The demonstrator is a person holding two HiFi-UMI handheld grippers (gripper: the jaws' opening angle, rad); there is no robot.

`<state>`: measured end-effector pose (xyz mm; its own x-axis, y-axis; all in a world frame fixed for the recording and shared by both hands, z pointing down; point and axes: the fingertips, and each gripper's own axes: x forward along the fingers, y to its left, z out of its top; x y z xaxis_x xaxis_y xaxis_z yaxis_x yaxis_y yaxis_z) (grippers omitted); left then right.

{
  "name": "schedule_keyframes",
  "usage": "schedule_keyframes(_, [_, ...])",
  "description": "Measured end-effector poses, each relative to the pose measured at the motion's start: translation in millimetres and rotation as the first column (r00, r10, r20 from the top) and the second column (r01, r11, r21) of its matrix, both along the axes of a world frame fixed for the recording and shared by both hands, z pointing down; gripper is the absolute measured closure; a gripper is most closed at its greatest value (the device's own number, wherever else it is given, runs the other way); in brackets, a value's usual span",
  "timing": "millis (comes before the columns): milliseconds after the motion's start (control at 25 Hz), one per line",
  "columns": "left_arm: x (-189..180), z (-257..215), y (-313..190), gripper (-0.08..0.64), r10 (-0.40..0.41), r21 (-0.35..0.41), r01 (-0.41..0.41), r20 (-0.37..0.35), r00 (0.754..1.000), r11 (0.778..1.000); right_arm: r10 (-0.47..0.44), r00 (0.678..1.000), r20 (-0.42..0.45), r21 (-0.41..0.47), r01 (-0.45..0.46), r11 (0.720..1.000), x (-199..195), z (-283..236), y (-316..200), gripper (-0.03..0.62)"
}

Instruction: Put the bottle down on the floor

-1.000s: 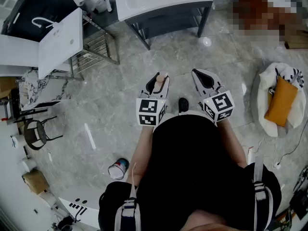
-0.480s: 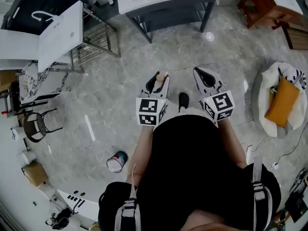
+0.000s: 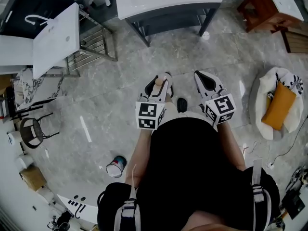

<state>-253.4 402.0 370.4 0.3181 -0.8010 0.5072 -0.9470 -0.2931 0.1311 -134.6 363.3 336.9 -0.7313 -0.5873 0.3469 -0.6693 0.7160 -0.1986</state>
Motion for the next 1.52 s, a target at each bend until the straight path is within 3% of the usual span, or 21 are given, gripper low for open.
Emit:
schedule_keyframes(320, [-40,-16,-97,0.411,0.069,0.05,-0.069,0.003,0.998,0.996,-0.013,1.0,0.018,-0.019,0.014,1.0,-54,-23,-91,0.588])
schedule_keyframes(560, [-69,-21,-154,0.411,0.141,0.103,-0.138,-0.022,0.99,0.985,0.081,0.997,0.01,0.004,-0.081,0.997,-77,-35,-145,0.589])
schedule_keyframes(720, [-78,-23,-185,0.411,0.164,0.099,-0.161,-0.024,0.986,0.982,0.124,0.992,-0.014,-0.004,-0.124,0.992,-79,-31,-171,0.588])
schedule_keyframes(880, [-79,-19,-210,0.411,0.173,0.084,-0.171,-0.021,0.985,0.982,0.128,0.991,-0.026,-0.027,-0.129,0.991,-81,-23,-195,0.588])
schedule_keyframes(1200, [-81,-8,-259,0.411,0.118,0.047,-0.117,-0.024,0.993,0.992,0.091,0.996,-0.008,-0.03,-0.091,0.995,-85,-14,-254,0.588])
schedule_keyframes(1520, [-41,-23,-335,0.411,0.137,0.071,-0.137,-0.001,0.991,0.988,0.079,0.997,0.015,0.01,-0.079,0.997,-48,-20,-332,0.589])
